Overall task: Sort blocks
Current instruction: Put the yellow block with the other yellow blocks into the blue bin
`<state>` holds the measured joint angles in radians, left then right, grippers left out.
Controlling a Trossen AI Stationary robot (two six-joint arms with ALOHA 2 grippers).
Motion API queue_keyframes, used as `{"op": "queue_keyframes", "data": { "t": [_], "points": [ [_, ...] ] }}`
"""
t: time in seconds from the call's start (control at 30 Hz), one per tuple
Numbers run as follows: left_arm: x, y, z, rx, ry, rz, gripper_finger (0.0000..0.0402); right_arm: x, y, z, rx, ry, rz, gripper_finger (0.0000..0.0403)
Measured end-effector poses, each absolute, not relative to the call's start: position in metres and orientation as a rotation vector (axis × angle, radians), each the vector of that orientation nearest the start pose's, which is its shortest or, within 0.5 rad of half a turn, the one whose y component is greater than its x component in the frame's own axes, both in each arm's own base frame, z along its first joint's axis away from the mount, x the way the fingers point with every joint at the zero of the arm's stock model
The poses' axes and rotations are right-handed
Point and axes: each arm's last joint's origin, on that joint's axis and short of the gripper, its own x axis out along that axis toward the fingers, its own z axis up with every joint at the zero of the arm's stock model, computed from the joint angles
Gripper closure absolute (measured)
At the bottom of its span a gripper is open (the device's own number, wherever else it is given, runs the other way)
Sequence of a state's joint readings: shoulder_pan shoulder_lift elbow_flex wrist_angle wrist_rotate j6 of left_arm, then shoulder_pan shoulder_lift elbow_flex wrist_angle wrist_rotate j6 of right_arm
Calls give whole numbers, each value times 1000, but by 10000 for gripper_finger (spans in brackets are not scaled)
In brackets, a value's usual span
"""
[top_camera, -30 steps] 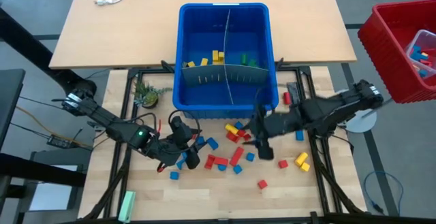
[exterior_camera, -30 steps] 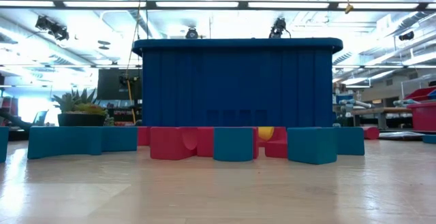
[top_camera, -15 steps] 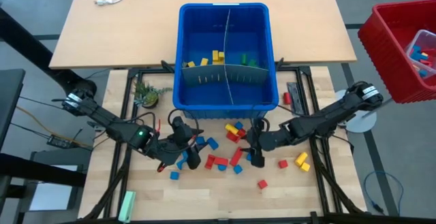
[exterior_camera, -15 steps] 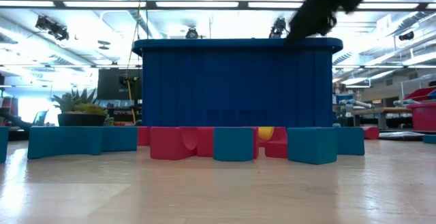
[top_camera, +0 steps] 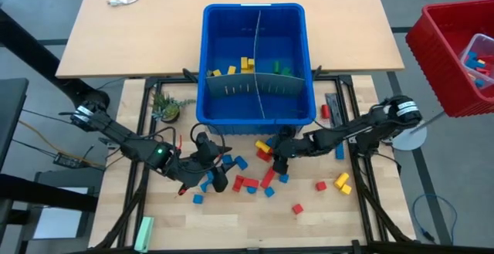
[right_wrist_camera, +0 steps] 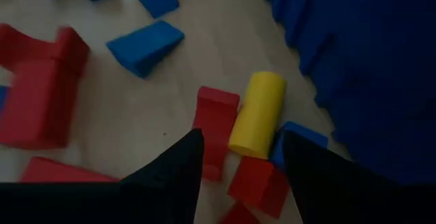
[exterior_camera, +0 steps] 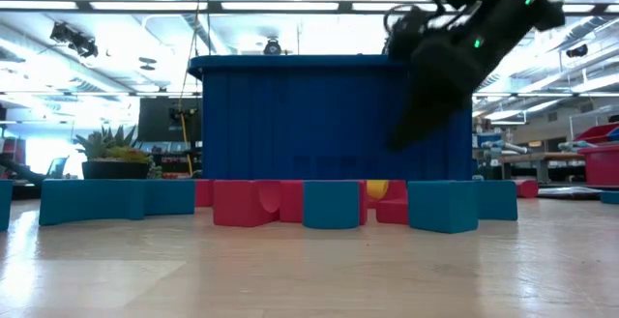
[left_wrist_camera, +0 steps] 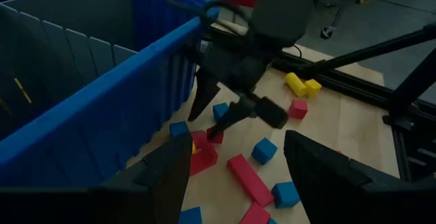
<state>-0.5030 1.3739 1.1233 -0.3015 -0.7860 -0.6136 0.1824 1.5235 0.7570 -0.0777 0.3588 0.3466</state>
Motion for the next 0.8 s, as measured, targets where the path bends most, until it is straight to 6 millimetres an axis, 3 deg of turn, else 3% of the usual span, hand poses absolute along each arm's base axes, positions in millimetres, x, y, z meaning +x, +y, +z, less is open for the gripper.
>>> {"op": "queue_keyframes", "data": {
  "t": [0.4,0.8],
  "points": [
    [269,-124,313,-255,346,395,158,308,36,135,60,778,-370,232],
    [269,-124,313,-253,344,395,158,315,25,125,54,806,-397,234]
  ]
}}
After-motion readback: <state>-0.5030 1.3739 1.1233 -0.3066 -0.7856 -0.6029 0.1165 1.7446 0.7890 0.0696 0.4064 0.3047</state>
